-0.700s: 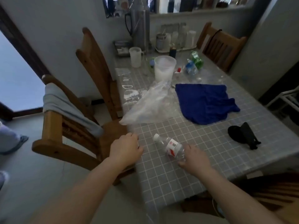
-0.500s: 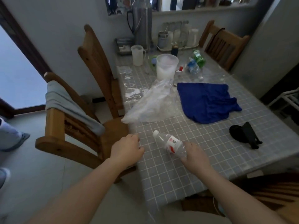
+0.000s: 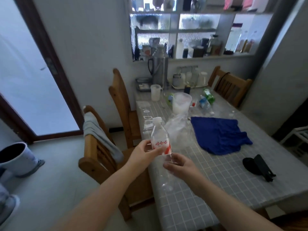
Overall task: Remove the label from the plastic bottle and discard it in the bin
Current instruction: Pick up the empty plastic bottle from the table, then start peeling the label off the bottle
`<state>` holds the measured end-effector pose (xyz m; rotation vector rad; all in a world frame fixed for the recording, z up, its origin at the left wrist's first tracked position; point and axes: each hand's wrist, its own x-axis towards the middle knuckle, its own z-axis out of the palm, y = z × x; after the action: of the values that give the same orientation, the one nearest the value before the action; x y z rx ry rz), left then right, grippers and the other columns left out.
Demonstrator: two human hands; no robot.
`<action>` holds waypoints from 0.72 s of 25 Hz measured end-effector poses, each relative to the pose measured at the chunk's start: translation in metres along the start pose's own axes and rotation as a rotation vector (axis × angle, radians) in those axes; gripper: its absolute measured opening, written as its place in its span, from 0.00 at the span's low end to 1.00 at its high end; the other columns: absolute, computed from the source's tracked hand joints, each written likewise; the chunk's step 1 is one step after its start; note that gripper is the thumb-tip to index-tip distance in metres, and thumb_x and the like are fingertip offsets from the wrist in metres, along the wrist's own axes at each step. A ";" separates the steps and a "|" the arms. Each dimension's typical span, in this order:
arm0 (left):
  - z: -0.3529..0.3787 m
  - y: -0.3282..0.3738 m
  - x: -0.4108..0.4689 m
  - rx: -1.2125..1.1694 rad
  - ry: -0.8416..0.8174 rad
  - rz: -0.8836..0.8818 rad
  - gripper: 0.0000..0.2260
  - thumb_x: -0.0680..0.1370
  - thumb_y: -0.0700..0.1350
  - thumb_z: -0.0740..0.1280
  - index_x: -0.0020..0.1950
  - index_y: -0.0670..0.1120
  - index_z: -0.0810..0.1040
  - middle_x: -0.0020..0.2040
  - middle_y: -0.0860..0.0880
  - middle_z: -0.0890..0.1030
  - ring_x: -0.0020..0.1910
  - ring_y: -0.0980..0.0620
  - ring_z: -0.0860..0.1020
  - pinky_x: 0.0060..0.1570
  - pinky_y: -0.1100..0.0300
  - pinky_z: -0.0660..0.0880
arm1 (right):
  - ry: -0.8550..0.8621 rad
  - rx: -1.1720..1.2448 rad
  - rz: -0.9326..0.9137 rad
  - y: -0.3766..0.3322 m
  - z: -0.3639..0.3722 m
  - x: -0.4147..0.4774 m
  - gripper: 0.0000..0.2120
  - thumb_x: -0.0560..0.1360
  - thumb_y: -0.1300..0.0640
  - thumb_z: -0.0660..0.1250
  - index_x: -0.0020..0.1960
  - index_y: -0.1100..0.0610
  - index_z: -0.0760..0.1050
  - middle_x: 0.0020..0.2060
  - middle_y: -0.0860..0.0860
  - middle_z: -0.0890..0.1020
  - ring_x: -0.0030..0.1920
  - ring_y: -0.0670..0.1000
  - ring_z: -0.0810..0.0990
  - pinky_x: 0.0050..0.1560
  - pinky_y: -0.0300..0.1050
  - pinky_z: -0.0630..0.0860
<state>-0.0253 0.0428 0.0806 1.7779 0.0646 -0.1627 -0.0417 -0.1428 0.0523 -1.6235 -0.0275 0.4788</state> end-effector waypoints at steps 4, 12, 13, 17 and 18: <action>-0.033 0.009 -0.020 0.020 0.119 0.040 0.25 0.65 0.56 0.77 0.58 0.53 0.74 0.48 0.58 0.80 0.43 0.64 0.80 0.30 0.74 0.75 | -0.099 -0.084 -0.014 -0.035 0.022 -0.004 0.25 0.67 0.45 0.73 0.62 0.51 0.75 0.53 0.47 0.82 0.50 0.44 0.82 0.45 0.36 0.78; -0.061 0.020 -0.059 0.080 0.090 0.103 0.22 0.65 0.52 0.79 0.51 0.60 0.71 0.49 0.57 0.78 0.46 0.59 0.79 0.30 0.72 0.75 | 0.154 -0.169 -0.363 -0.130 0.059 0.007 0.18 0.71 0.48 0.72 0.57 0.54 0.77 0.49 0.49 0.83 0.48 0.44 0.81 0.41 0.33 0.78; -0.062 0.021 -0.062 0.073 0.100 0.119 0.21 0.65 0.52 0.79 0.49 0.62 0.70 0.49 0.57 0.79 0.46 0.59 0.79 0.30 0.71 0.76 | 0.170 -0.161 -0.378 -0.134 0.065 0.008 0.18 0.71 0.50 0.73 0.57 0.55 0.77 0.48 0.50 0.83 0.48 0.46 0.82 0.44 0.37 0.79; -0.068 0.025 -0.070 0.096 0.140 0.160 0.22 0.63 0.55 0.79 0.49 0.63 0.70 0.49 0.59 0.79 0.46 0.60 0.79 0.36 0.69 0.76 | 0.188 -0.029 -0.367 -0.136 0.079 0.009 0.17 0.68 0.50 0.75 0.53 0.55 0.78 0.47 0.52 0.82 0.47 0.49 0.81 0.42 0.39 0.77; -0.070 0.024 -0.071 0.102 0.146 0.165 0.22 0.63 0.56 0.79 0.49 0.63 0.70 0.49 0.58 0.79 0.46 0.60 0.80 0.37 0.68 0.75 | 0.187 0.010 -0.355 -0.136 0.081 0.009 0.17 0.67 0.51 0.76 0.53 0.55 0.79 0.47 0.53 0.83 0.47 0.49 0.81 0.41 0.38 0.76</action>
<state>-0.0870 0.1093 0.1282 1.8856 0.0149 0.0847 -0.0236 -0.0474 0.1777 -1.6048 -0.1701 0.0539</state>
